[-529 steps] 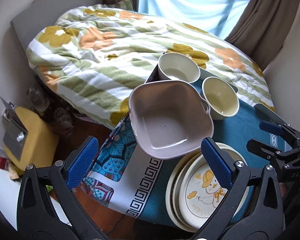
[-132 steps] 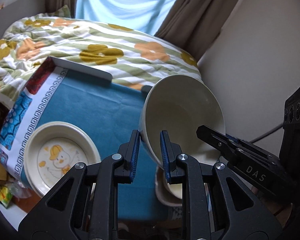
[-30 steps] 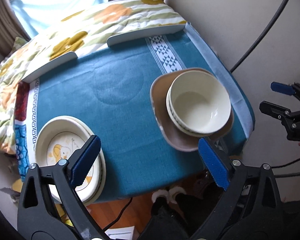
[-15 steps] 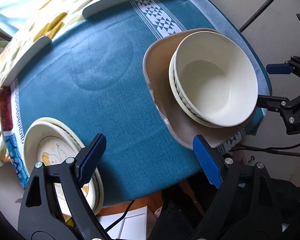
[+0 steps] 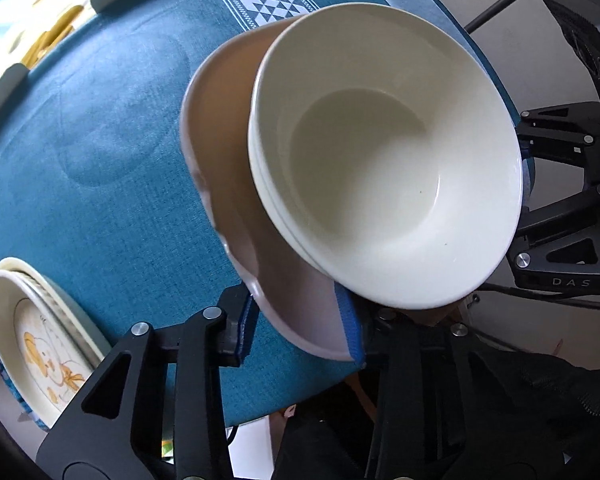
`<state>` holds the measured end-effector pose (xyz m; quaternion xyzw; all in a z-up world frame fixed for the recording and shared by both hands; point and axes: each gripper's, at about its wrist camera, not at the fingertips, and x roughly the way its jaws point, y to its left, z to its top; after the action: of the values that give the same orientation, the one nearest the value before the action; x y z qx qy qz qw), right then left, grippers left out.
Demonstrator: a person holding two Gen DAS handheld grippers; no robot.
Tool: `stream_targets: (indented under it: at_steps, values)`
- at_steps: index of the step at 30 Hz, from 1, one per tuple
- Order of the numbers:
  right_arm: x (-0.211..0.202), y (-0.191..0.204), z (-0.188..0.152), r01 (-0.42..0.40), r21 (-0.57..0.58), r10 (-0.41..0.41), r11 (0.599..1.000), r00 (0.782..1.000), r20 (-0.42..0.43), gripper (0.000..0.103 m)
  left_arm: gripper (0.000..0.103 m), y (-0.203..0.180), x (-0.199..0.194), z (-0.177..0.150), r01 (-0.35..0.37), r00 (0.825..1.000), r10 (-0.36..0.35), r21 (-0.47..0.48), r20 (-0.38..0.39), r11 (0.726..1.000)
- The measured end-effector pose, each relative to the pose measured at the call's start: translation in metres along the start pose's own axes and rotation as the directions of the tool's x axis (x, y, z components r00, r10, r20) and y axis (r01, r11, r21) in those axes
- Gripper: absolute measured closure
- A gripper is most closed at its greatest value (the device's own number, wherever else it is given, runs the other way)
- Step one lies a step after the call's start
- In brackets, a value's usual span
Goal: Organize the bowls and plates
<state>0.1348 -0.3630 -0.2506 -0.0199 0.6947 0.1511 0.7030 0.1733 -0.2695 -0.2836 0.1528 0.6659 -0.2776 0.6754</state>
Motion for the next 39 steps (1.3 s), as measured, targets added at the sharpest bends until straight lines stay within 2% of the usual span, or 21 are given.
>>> stream_targets:
  at_steps: [4,6,10,19,25,28,34,39]
  values:
    - [0.005,0.004,-0.001,0.027,-0.022,-0.026,0.999,0.999,0.035,0.077,0.079,-0.002,0.008,0.0,0.002,1.0,-0.002,0.004,0.007,1.0]
    - [0.007,0.006,-0.001,0.012,-0.03,-0.01,0.999,0.999,0.05,0.085,0.083,-0.004,0.008,0.0,0.012,1.0,-0.012,0.011,0.027,1.0]
    - [0.007,0.007,-0.004,0.012,-0.045,-0.009,0.999,0.996,0.084,0.085,0.084,-0.005,0.007,-0.003,0.017,0.998,-0.018,0.023,0.056,1.0]
    - [-0.004,0.005,-0.016,0.02,-0.054,-0.012,0.998,0.988,0.151,0.085,0.084,-0.022,-0.007,-0.01,-0.052,0.991,0.044,0.063,0.123,0.997]
    - [-0.019,0.005,-0.016,0.022,-0.078,-0.009,0.997,0.988,0.153,0.085,0.084,-0.022,-0.03,-0.017,-0.075,0.987,0.067,0.054,0.145,0.996]
    - [-0.03,0.007,-0.015,0.022,-0.099,-0.007,0.995,0.989,0.15,0.085,0.084,-0.034,-0.043,-0.024,-0.092,0.985,0.086,0.037,0.153,0.995]
    - [-0.053,0.039,-0.007,0.031,-0.167,-0.006,0.985,0.989,0.147,0.085,0.084,-0.015,-0.082,-0.048,-0.118,0.976,0.114,0.011,0.186,0.993]
    - [-0.068,0.084,0.007,0.049,-0.211,-0.018,0.976,0.989,0.147,0.085,0.084,0.015,-0.113,-0.077,-0.122,0.973,0.119,0.002,0.199,0.992]
